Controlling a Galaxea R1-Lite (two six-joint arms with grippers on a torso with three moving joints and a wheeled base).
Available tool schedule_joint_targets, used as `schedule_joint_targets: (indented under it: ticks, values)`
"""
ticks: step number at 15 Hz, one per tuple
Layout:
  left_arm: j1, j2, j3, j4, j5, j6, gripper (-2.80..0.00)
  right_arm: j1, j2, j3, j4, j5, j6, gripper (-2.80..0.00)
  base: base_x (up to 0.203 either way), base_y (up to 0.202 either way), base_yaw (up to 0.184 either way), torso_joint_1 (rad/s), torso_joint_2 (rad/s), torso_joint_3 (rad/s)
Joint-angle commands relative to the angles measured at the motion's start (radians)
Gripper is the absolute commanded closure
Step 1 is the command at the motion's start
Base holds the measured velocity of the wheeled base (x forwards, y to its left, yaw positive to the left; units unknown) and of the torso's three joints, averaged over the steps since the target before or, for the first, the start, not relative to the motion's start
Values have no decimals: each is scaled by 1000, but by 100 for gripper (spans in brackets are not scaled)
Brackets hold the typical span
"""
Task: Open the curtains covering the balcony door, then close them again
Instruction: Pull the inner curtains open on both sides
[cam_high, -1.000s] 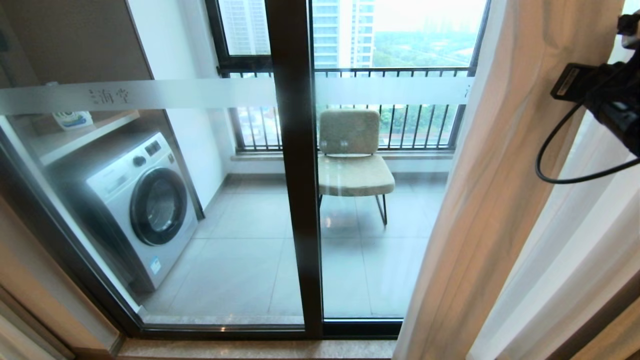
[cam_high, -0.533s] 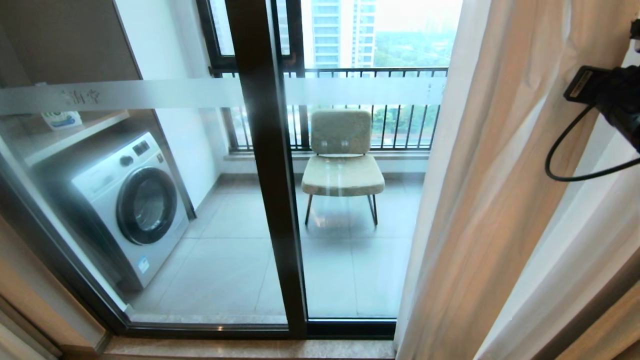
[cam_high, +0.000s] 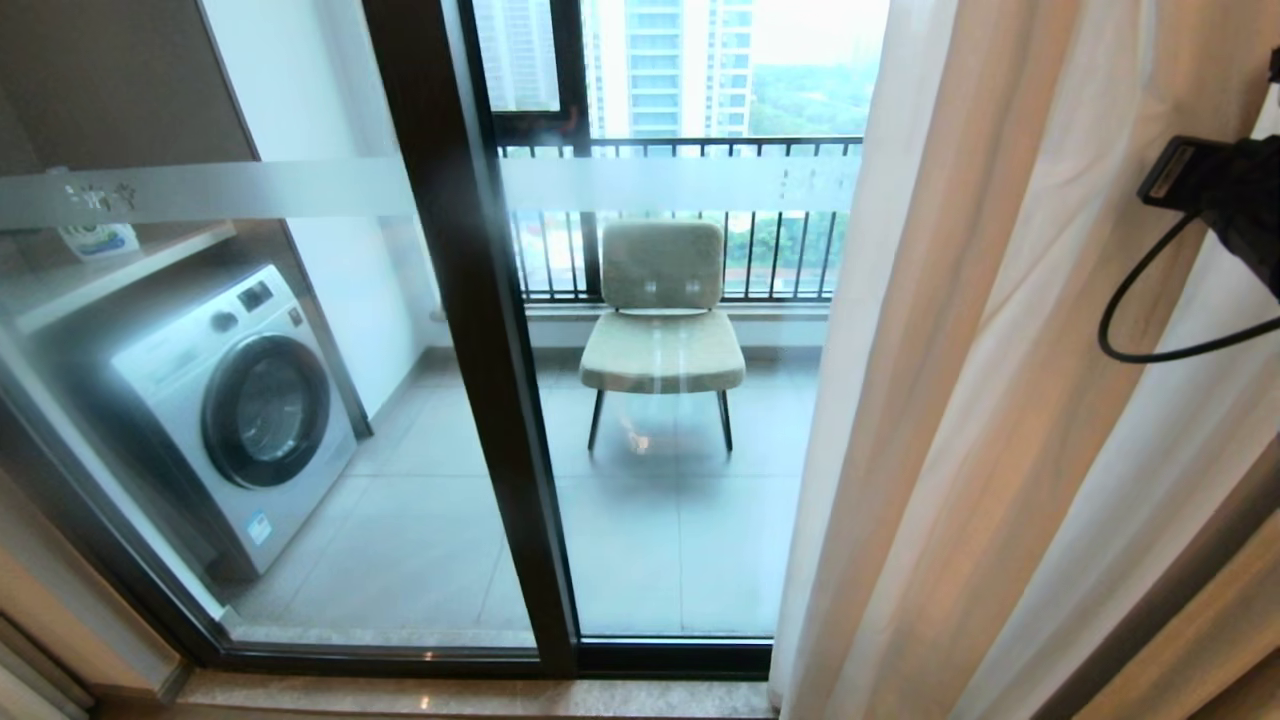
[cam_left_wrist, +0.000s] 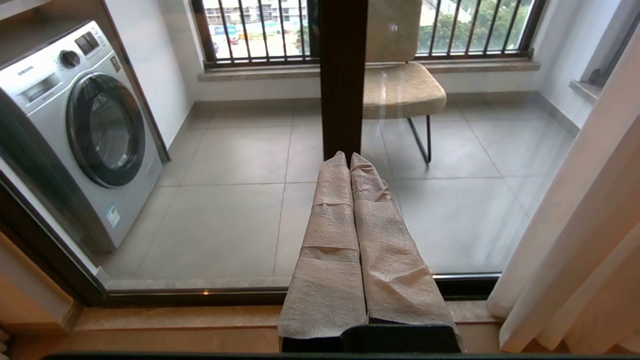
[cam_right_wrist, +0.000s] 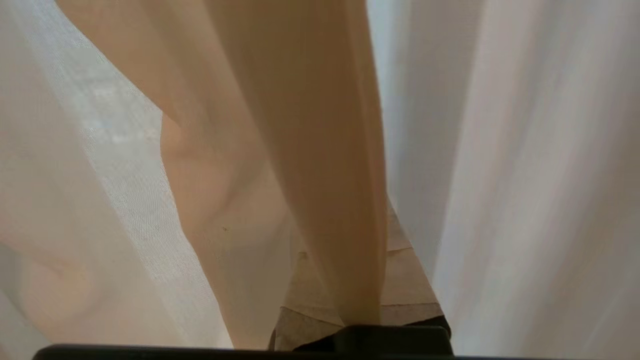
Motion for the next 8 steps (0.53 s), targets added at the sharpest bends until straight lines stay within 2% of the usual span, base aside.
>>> schedule_joint_targets:
  ticks: [1,8]
  values:
    - [0,0,0,0,0,0,0,-2,0,1,-5,-2,0,0,0,-187,0,2,6,-1]
    - [-1,0,0,0,0,0,0,-8,-5,1,-5,-2,0,0,0,-188,1,0,3,3]
